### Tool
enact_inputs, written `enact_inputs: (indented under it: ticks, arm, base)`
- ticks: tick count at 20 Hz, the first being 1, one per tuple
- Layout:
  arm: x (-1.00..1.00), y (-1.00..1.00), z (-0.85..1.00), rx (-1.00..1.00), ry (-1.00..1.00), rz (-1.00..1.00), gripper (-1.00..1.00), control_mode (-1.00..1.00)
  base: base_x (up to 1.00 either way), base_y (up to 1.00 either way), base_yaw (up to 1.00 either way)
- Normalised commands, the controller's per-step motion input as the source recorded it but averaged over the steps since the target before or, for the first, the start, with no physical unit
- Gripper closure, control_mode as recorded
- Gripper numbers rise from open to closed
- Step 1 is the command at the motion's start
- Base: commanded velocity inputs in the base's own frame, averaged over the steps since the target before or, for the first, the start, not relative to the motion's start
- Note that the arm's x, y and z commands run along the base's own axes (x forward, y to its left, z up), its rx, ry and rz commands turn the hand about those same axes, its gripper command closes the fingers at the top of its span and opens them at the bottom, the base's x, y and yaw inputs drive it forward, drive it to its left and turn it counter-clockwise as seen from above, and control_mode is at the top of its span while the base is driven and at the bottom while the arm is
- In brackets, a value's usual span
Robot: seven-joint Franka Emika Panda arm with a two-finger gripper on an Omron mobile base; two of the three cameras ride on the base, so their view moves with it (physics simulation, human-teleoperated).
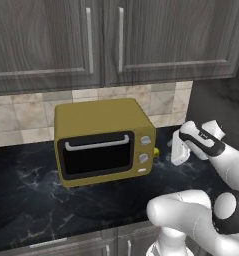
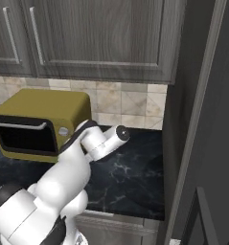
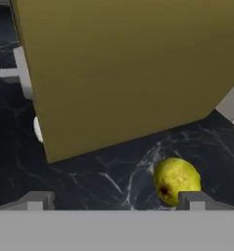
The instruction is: Place the beer on the top shelf of the fridge to keep it out of children's reach, and place the sweet potato and pear on lower shelves for easy access.
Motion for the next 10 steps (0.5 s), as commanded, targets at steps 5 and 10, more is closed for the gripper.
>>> enact_inputs:
  ticks: [5,10]
  arm:
    - [0.20,0.00,-0.18,0.00,0.00,0.03,-1.00,-1.00]
    - [0.20,0.00,-0.14,0.00,0.00,0.03,-1.00,-1.00]
  base:
    - [0.00,0.00,0.00]
    - [0.00,0.00,0.00]
